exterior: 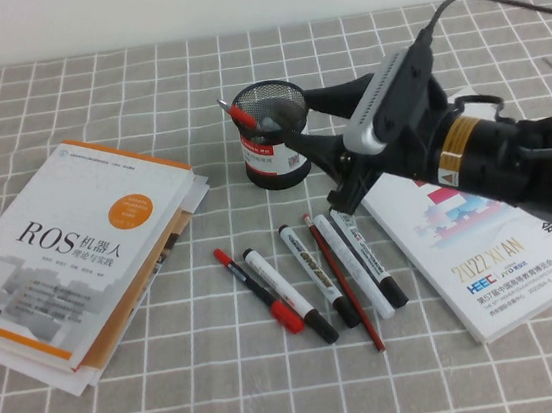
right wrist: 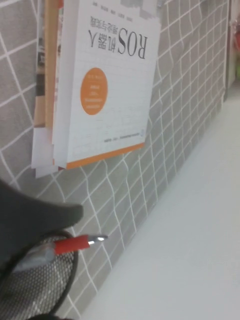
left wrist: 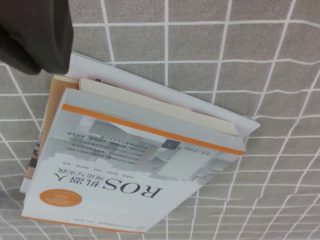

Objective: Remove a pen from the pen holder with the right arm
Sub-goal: 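Take a marker out of the pen holder and lay it on the table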

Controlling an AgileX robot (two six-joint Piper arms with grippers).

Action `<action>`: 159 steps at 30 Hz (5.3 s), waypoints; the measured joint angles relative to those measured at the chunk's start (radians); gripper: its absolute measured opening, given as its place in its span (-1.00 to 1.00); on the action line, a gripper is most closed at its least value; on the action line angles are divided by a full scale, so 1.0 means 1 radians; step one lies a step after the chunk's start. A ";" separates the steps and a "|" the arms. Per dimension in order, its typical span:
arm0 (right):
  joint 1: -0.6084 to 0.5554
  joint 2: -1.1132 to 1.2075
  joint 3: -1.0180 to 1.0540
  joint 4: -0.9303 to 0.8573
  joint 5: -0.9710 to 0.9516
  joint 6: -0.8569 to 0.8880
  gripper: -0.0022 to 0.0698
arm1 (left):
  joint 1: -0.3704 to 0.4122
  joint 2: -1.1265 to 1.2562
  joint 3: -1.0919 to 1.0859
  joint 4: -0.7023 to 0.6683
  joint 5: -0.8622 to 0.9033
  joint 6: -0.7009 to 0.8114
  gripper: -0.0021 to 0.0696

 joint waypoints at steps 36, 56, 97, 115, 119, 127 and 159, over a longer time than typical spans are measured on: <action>0.012 0.352 -0.385 -0.040 0.111 0.004 0.18 | 0.000 0.000 0.000 0.000 0.000 0.000 -0.95; 0.016 0.366 -0.392 -0.015 0.130 0.004 -0.18 | 0.000 0.000 0.000 0.000 0.000 0.000 -0.95; 0.016 0.240 -0.401 -0.010 0.178 0.007 -0.82 | 0.000 0.000 0.000 0.000 0.000 0.000 -0.95; 0.016 -0.177 -0.397 -0.751 0.245 0.985 -0.82 | 0.000 0.000 0.000 0.000 0.000 0.000 -0.95; -0.041 -0.159 -0.336 -0.689 0.496 1.049 -0.82 | 0.000 0.000 0.000 0.000 0.000 0.000 -0.95; -0.038 -0.159 -0.236 0.085 0.943 0.231 -0.82 | 0.000 0.000 0.000 0.000 0.000 0.000 -0.95; 0.293 0.259 -0.760 1.088 1.630 -0.558 -0.82 | 0.000 0.000 0.000 0.000 0.000 0.000 -0.95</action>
